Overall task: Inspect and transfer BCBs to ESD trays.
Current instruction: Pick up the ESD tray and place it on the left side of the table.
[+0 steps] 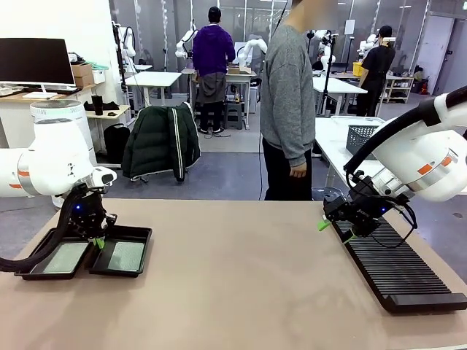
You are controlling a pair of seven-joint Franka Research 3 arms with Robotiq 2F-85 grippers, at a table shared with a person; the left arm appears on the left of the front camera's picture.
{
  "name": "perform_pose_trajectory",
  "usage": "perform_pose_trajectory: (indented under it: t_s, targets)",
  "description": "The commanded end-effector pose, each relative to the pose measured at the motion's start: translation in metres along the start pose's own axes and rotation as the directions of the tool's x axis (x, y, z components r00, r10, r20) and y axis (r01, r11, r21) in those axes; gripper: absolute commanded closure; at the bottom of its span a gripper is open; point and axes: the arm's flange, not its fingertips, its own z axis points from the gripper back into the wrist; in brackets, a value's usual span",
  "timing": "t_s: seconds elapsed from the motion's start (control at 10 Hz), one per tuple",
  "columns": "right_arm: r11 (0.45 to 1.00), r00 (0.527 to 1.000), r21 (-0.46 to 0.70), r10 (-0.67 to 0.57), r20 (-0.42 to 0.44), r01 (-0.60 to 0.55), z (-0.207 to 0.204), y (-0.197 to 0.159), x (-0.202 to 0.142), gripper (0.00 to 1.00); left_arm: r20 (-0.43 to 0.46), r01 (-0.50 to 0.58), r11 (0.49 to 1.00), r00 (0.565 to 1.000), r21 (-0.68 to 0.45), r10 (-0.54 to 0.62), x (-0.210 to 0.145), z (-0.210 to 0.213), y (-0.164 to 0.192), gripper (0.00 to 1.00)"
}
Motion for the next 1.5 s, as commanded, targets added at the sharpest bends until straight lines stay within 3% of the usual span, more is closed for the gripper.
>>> perform_pose_trajectory:
  t_s: [0.0,0.2,0.7,0.8,0.9,1.0,1.1,1.2,1.3,1.4]
  targets:
    - [1.0,1.0,-0.001,-0.001,0.002,0.001,-0.001,0.001,-0.001,0.0,0.002,0.026,1.0,1.0,0.001,-0.026,-0.001,-0.002,0.01,0.97]
    - [1.0,1.0,-0.001,-0.001,0.002,0.001,-0.001,0.001,-0.001,0.0,0.002,0.021,1.0,1.0,-0.001,-0.021,0.0,-0.003,0.011,0.97]
    - [1.0,1.0,-0.001,-0.001,0.002,0.001,-0.001,0.001,-0.001,0.0,-0.003,0.012,1.0,1.0,0.021,-0.012,0.0,-0.002,0.007,0.57]
    - [1.0,1.0,-0.001,-0.001,0.002,0.001,-0.001,0.001,-0.001,0.0,0.0,0.013,1.0,1.0,0.021,-0.013,-0.001,0.0,0.006,0.66]
    - [1.0,1.0,-0.001,-0.001,0.002,0.001,-0.001,0.001,-0.001,0.0,0.002,0.013,1.0,1.0,0.024,-0.013,-0.002,0.002,0.005,0.39]
    - [1.0,1.0,-0.001,-0.001,0.002,0.001,-0.001,0.001,-0.001,0.0,0.007,0.013,0.999,1.0,0.031,-0.014,-0.003,0.005,0.003,0.49]
    - [1.0,1.0,-0.001,-0.001,0.002,0.001,-0.001,0.001,-0.001,0.0,0.009,0.023,0.999,1.0,0.032,-0.023,-0.005,0.01,0.0,0.22]
    - [1.0,1.0,-0.001,-0.001,0.002,0.001,-0.001,0.001,-0.001,0.0,0.017,0.026,0.999,0.999,0.035,-0.027,-0.007,0.015,-0.003,0.44]
    - [1.0,1.0,-0.001,-0.001,0.002,0.001,-0.001,0.001,-0.001,0.0,0.021,0.03,0.999,0.999,0.041,-0.031,-0.008,0.02,-0.006,0.05]
    - [1.0,1.0,-0.001,-0.001,0.002,0.001,-0.001,0.001,-0.001,0.0,0.028,0.033,0.999,0.999,0.04,-0.035,-0.01,0.028,-0.008,0.27]
